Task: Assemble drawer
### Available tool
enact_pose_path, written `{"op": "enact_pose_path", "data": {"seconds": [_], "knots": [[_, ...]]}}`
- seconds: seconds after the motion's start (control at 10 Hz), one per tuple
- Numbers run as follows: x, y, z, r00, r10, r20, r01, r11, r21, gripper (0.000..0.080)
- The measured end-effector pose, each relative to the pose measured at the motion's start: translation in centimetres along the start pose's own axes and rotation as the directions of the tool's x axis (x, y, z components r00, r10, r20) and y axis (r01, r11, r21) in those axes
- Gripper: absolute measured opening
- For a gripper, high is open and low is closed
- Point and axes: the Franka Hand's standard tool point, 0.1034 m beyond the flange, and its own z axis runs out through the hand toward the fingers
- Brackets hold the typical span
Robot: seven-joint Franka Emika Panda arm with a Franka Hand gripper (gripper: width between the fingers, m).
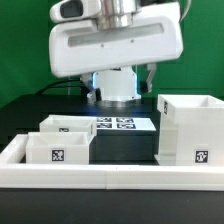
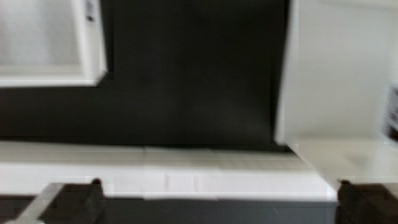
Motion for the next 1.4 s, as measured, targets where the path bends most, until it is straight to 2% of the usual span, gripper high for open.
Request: {"op": "enact_pose_path", "data": {"seconds": [0.4, 0.5, 1.0, 1.2, 1.4], "knots": [[-2.0, 4.3, 2.1, 1.000, -0.002, -0.031, 0.001, 0.998, -0.057, 0.0648], [-2.1, 4.5, 2.5, 0.999, -0.004, -0.036, 0.002, 0.998, -0.064, 0.0648], [-2.2, 4.8, 2.5, 0.999, -0.006, -0.035, 0.004, 0.998, -0.066, 0.0648], [-3.8, 5.8, 4.2, 0.997, -0.031, -0.070, 0.024, 0.994, -0.105, 0.0648], [-5.0, 6.4, 5.5, 0.997, -0.036, -0.070, 0.028, 0.993, -0.118, 0.0648]]}}
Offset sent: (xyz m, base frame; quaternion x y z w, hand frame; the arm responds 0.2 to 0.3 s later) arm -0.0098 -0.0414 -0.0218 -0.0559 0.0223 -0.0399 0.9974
